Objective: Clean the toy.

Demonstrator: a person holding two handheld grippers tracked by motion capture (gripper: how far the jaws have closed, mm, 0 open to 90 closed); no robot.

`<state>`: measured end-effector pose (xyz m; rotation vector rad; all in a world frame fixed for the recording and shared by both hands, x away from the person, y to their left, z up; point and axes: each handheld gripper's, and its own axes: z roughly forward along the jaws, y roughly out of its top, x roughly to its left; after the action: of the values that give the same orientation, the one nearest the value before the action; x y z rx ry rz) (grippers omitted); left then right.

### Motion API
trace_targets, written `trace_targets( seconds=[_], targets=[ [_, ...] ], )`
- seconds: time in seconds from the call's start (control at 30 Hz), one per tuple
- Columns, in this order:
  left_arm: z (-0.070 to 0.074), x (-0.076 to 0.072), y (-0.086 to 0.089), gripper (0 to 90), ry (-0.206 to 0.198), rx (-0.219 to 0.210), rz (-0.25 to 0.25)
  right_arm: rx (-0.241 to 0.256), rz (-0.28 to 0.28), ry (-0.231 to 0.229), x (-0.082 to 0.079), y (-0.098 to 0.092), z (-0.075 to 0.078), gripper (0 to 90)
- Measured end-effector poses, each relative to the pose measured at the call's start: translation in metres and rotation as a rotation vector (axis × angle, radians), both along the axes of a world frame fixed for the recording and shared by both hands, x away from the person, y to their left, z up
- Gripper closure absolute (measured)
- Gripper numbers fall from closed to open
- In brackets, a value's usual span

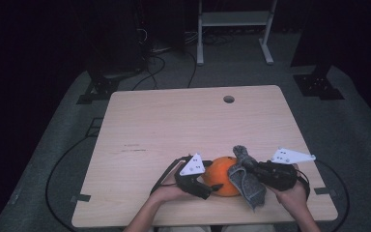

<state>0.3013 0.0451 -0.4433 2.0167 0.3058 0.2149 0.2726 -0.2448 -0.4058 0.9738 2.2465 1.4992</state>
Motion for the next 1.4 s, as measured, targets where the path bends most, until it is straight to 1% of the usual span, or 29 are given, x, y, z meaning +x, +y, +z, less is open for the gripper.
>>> trace_targets(
  seconds=[0.07, 0.13, 0.17, 0.23, 0.27, 0.3, 0.37, 0.4, 0.47, 0.53, 0.63, 0.67, 0.73, 0.77, 0.83, 0.87, 0.9, 0.93, 0.97, 1.0, 1.03, 1.07, 1.13, 1.2, 1.27, 1.3, 1.33, 1.37, 1.4],
  targets=[
    [0.001, -0.002, -0.001, 28.0, -0.026, 0.006, 0.007, 0.000, -0.001, 0.001, -0.001, 0.001, 0.002, 79.3],
    [0.006, -0.004, -0.002, 34.6, -0.048, 0.005, 0.026, 0.007, 0.002, -0.019, -0.004, 0.004, 0.009, 79.4],
    [0.009, -0.005, -0.001, 37.2, -0.054, 0.000, 0.030, 0.018, 0.020, -0.035, -0.008, 0.007, 0.016, 79.3],
    [0.013, -0.008, -0.003, 39.6, -0.079, 0.001, 0.048, 0.015, 0.066, -0.071, -0.015, 0.018, 0.025, 79.3],
    [0.015, -0.010, -0.005, 40.3, -0.104, 0.026, 0.052, 0.015, 0.087, -0.079, -0.018, 0.023, 0.028, 79.3],
    [0.016, -0.011, -0.005, 41.0, -0.114, 0.040, 0.053, 0.002, 0.115, -0.088, -0.022, 0.031, 0.031, 79.3],
    [0.020, -0.013, -0.003, 41.8, -0.110, 0.044, 0.049, -0.052, 0.116, -0.108, -0.023, 0.039, 0.029, 79.3],
    [0.022, -0.013, 0.000, 42.0, -0.107, 0.038, 0.052, -0.059, 0.110, -0.101, -0.022, 0.039, 0.027, 79.2],
    [0.023, -0.011, 0.004, 42.5, -0.104, 0.035, 0.056, -0.036, 0.075, -0.066, -0.014, 0.031, 0.017, 79.2],
    [0.023, -0.009, 0.006, 42.9, -0.093, 0.030, 0.060, 0.010, 0.041, -0.015, -0.004, 0.016, 0.005, 79.1],
    [0.022, -0.007, 0.007, 42.8, -0.072, 0.015, 0.067, 0.014, -0.033, 0.021, 0.002, 0.002, 0.000, 79.3],
    [0.021, -0.007, 0.007, 42.7, -0.071, 0.016, 0.067, 0.021, -0.035, 0.020, 0.002, 0.001, 0.001, 79.3],
    [0.019, -0.007, 0.004, 42.3, -0.072, 0.017, 0.055, 0.034, -0.005, -0.001, -0.002, 0.007, 0.006, 79.2],
    [0.018, -0.008, 0.003, 41.4, -0.074, 0.021, 0.052, 0.031, 0.020, -0.010, -0.004, 0.013, 0.009, 79.2],
    [0.016, -0.009, 0.003, 39.6, -0.074, 0.032, 0.049, -0.004, 0.034, -0.024, -0.006, 0.022, 0.008, 79.0],
    [0.015, -0.008, 0.004, 39.7, -0.072, 0.037, 0.045, -0.013, 0.039, -0.019, -0.005, 0.024, 0.006, 79.0],
    [0.014, -0.007, 0.005, 39.8, -0.067, 0.033, 0.045, -0.007, 0.040, -0.010, -0.004, 0.022, 0.004, 78.9],
    [0.014, -0.007, 0.006, 39.8, -0.066, 0.035, 0.046, 0.001, 0.029, 0.004, -0.001, 0.017, 0.000, 78.9],
    [0.014, -0.007, 0.007, 39.7, -0.065, 0.036, 0.047, -0.004, 0.015, 0.011, 0.001, 0.014, -0.002, 78.9],
    [0.014, -0.007, 0.007, 39.6, -0.063, 0.033, 0.049, -0.018, -0.016, 0.022, 0.004, 0.008, -0.005, 78.9],
    [0.014, -0.006, 0.008, 39.5, -0.058, 0.031, 0.047, -0.024, -0.043, 0.041, 0.007, 0.003, -0.009, 78.9],
    [0.013, -0.006, 0.008, 39.3, -0.054, 0.028, 0.045, -0.014, -0.062, 0.067, 0.009, -0.003, -0.013, 78.9],
    [0.014, -0.005, 0.008, 38.2, -0.039, 0.016, 0.037, 0.004, -0.056, 0.080, 0.011, -0.005, -0.016, 78.9],
    [0.016, -0.004, 0.010, 32.4, -0.014, -0.010, 0.024, -0.003, -0.039, 0.075, 0.010, -0.001, -0.015, 78.8],
    [0.019, 0.001, 0.015, 27.5, 0.026, -0.082, 0.028, 0.001, -0.026, 0.078, 0.011, 0.001, -0.016, 78.8],
    [0.021, 0.003, 0.017, 26.4, 0.033, -0.111, 0.045, 0.005, -0.018, 0.079, 0.011, 0.002, -0.017, 78.8],
    [0.021, 0.003, 0.017, 25.8, 0.033, -0.111, 0.045, 0.005, -0.018, 0.079, 0.011, 0.002, -0.017, 78.8],
    [0.022, 0.004, 0.017, 25.8, 0.031, -0.104, 0.060, 0.012, -0.007, 0.079, 0.011, 0.002, -0.017, 78.8],
    [0.019, 0.006, 0.017, 27.2, 0.049, -0.085, 0.062, 0.021, 0.012, 0.088, 0.010, 0.005, -0.017, 78.9]
  ],
)
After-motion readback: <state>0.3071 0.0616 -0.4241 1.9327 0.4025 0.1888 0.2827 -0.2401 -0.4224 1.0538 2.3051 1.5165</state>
